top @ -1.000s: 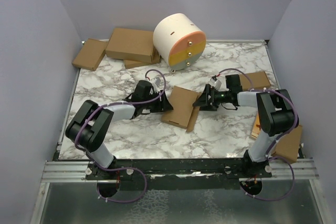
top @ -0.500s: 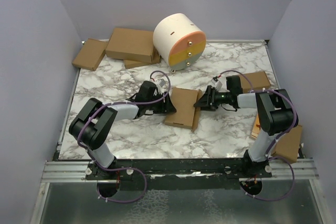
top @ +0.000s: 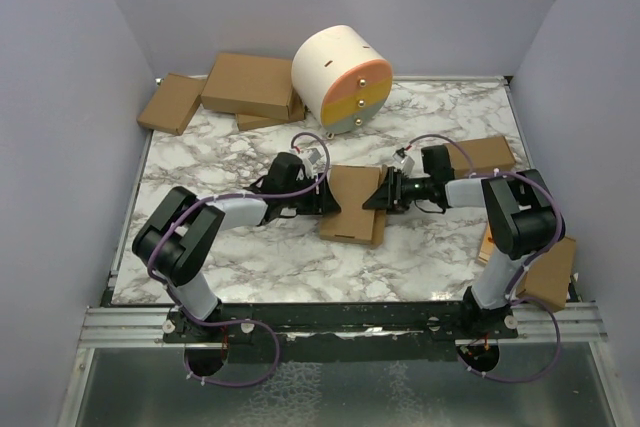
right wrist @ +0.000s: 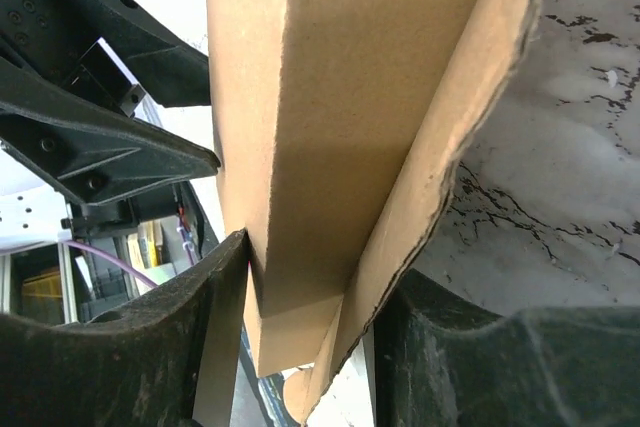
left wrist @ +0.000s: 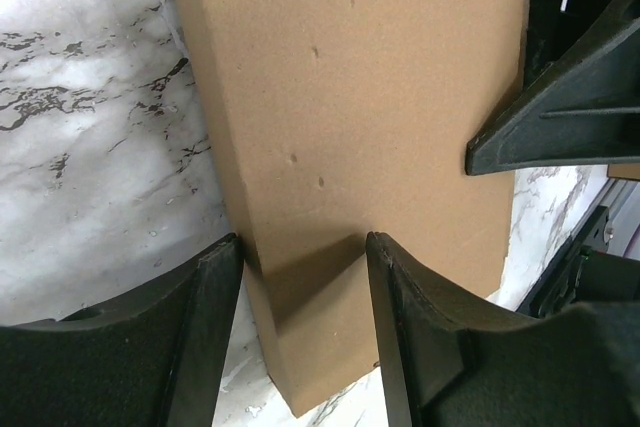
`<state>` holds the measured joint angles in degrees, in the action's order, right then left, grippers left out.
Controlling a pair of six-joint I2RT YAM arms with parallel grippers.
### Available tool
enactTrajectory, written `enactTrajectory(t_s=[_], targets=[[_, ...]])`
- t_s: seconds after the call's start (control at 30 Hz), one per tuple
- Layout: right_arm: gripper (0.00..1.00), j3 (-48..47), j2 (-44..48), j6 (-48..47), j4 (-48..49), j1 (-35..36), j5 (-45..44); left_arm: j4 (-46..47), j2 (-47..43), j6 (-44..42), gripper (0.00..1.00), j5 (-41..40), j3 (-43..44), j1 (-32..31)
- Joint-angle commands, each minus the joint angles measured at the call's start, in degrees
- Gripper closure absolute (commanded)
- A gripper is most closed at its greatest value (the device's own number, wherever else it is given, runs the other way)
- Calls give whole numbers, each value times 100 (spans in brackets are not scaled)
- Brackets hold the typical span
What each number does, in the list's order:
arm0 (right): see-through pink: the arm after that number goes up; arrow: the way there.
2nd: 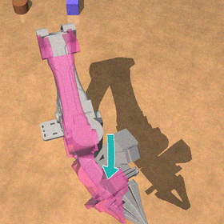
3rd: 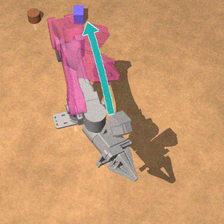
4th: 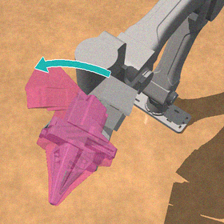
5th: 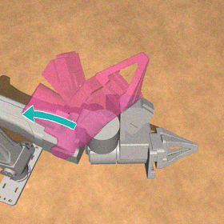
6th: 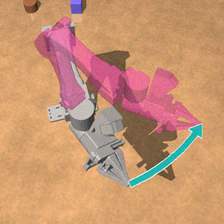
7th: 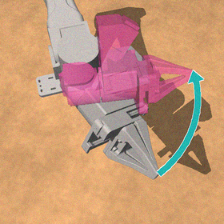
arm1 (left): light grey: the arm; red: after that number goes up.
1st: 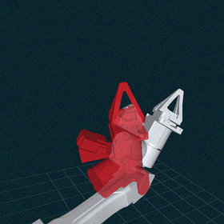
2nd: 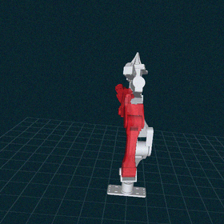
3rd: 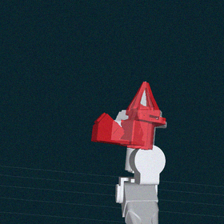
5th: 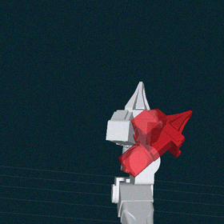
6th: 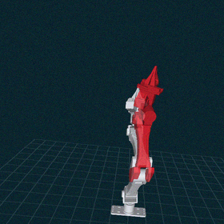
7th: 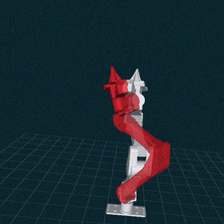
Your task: Fold the paper box
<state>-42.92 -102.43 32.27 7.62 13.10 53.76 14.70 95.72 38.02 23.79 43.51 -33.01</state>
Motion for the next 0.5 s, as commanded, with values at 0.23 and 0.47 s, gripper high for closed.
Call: enactTrajectory(t_s=[0.23,0.47], targets=[[67,-131,79,172,305,-156,662,1025,-972,248,28,-122,-778,298],[67,-18,430,801,1067,-255,1460,2586,-1456,885,21,928,-1656,928]])
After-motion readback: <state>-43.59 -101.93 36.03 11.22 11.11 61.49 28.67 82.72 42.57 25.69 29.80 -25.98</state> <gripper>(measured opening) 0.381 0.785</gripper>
